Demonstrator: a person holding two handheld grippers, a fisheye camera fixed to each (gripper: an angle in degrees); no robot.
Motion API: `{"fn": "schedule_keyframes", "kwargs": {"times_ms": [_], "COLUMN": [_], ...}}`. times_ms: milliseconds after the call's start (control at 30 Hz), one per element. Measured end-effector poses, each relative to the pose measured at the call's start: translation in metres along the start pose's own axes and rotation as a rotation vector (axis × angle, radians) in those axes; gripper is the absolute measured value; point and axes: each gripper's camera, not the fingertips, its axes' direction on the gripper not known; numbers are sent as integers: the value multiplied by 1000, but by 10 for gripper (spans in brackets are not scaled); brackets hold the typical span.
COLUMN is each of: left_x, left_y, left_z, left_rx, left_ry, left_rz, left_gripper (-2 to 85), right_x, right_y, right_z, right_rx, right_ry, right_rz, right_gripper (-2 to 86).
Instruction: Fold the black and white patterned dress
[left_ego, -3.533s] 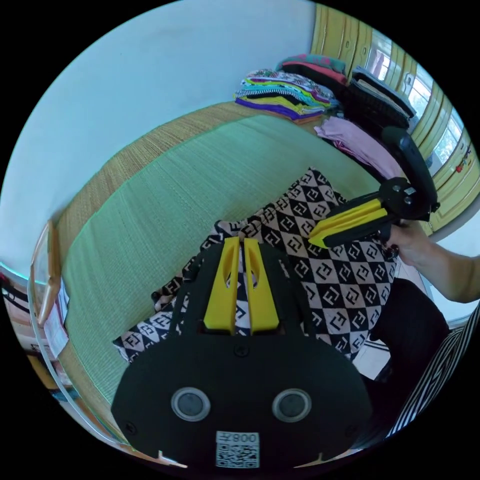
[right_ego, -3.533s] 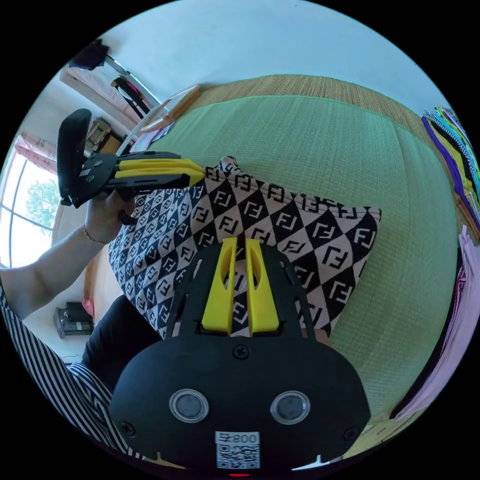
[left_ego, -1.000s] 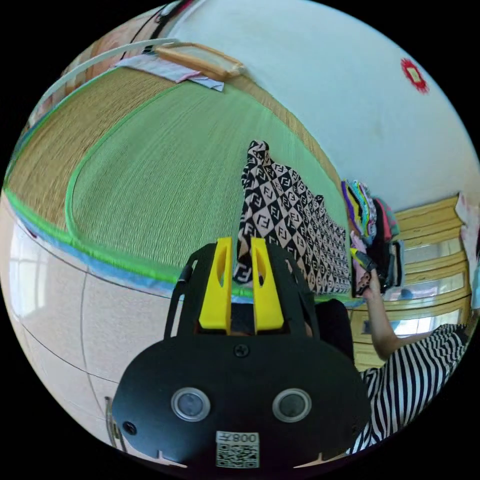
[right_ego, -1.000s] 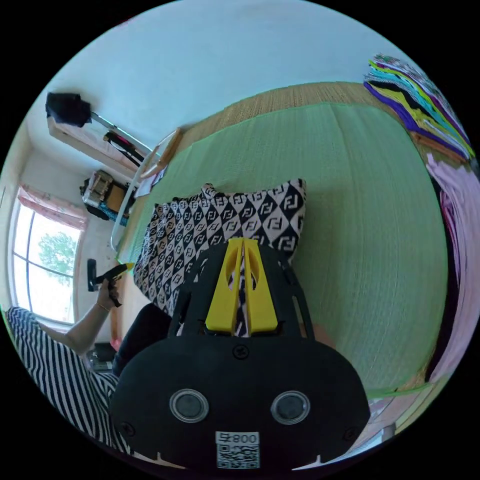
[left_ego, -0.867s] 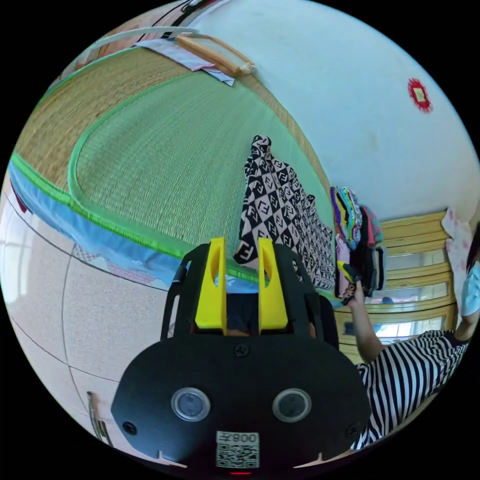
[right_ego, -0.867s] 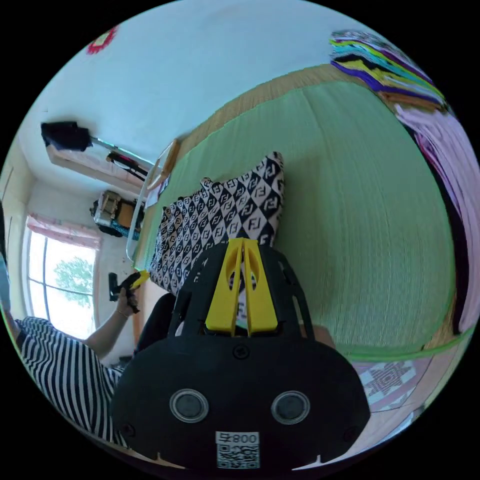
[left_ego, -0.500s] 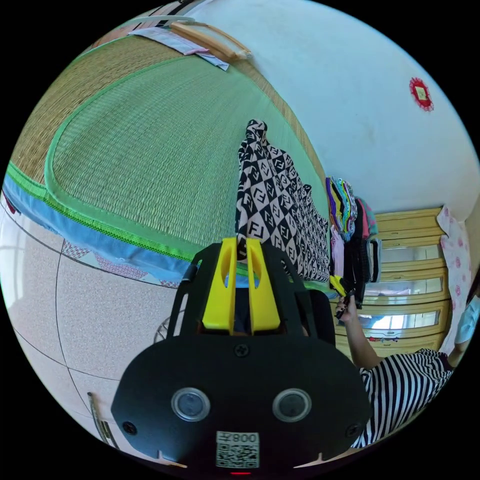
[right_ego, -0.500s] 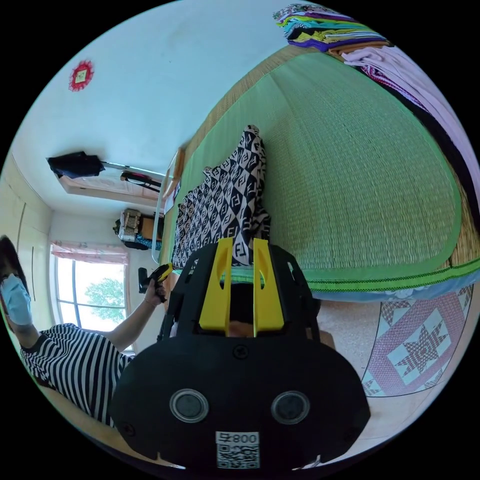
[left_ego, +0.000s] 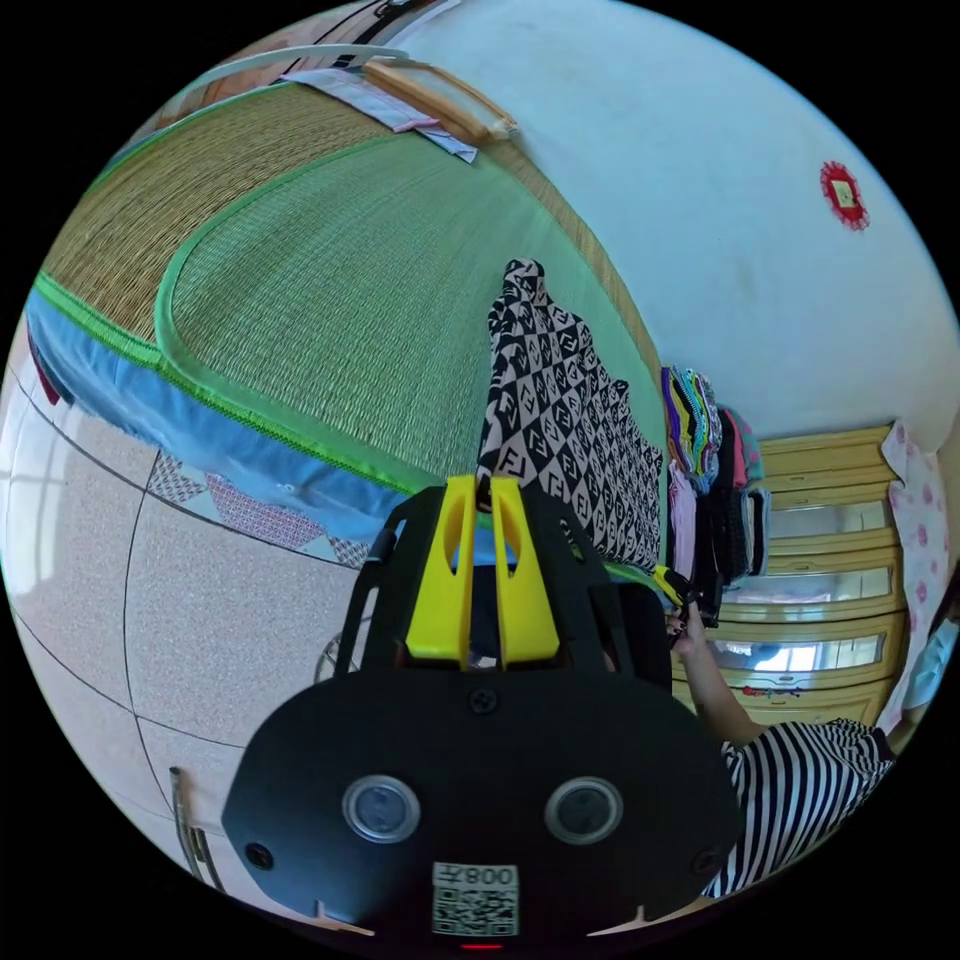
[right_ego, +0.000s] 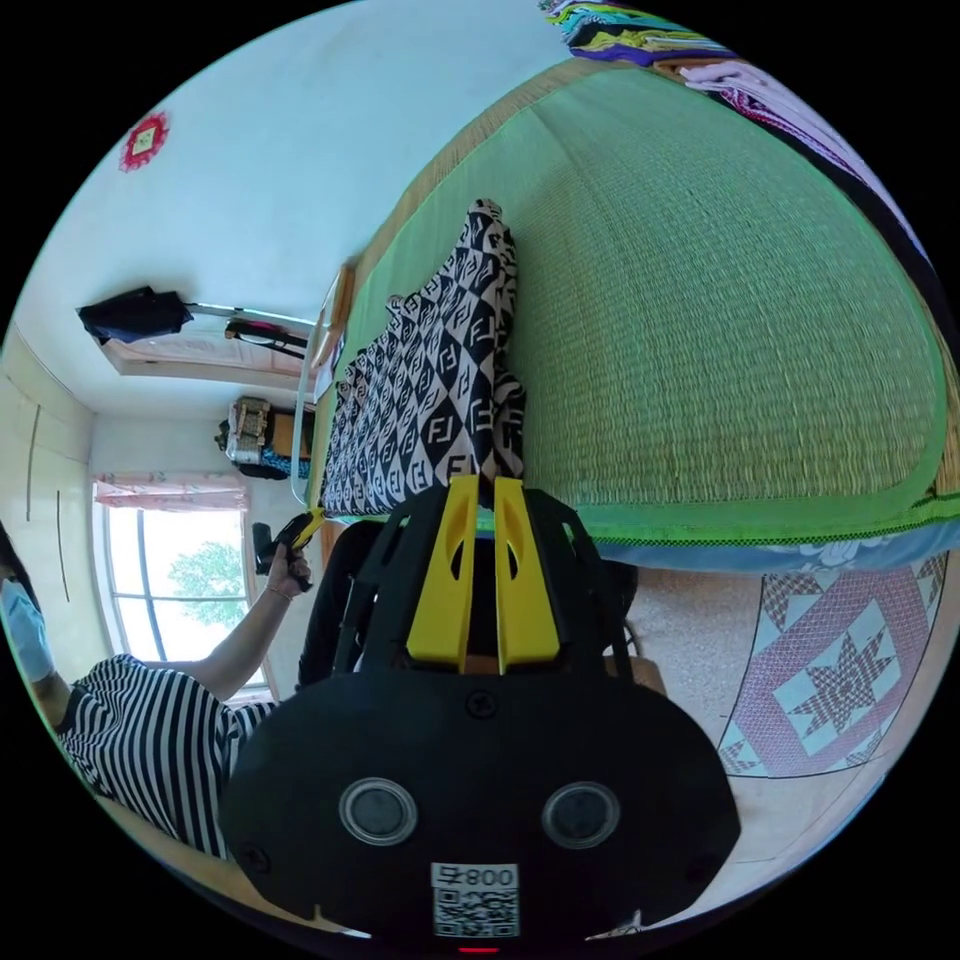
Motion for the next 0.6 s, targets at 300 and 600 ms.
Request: {"fn": "schedule_keyframes", "kwargs": {"times_ms": [300,600], "left_x": [-40,95], "left_y": [60,132], "left_z": [62,246], "left_rx": [48,-192], "left_ry": [-63,59], "left_rz": [-28,556], "left_gripper": [25,65], "right_x": [1,-20], "right_y": [32,41], "right_z": [-16,-27], "right_rx": [34,57], "right_ry": [-97,-148], "right_rz": [-21,-84], "right_gripper": [21,18]}}
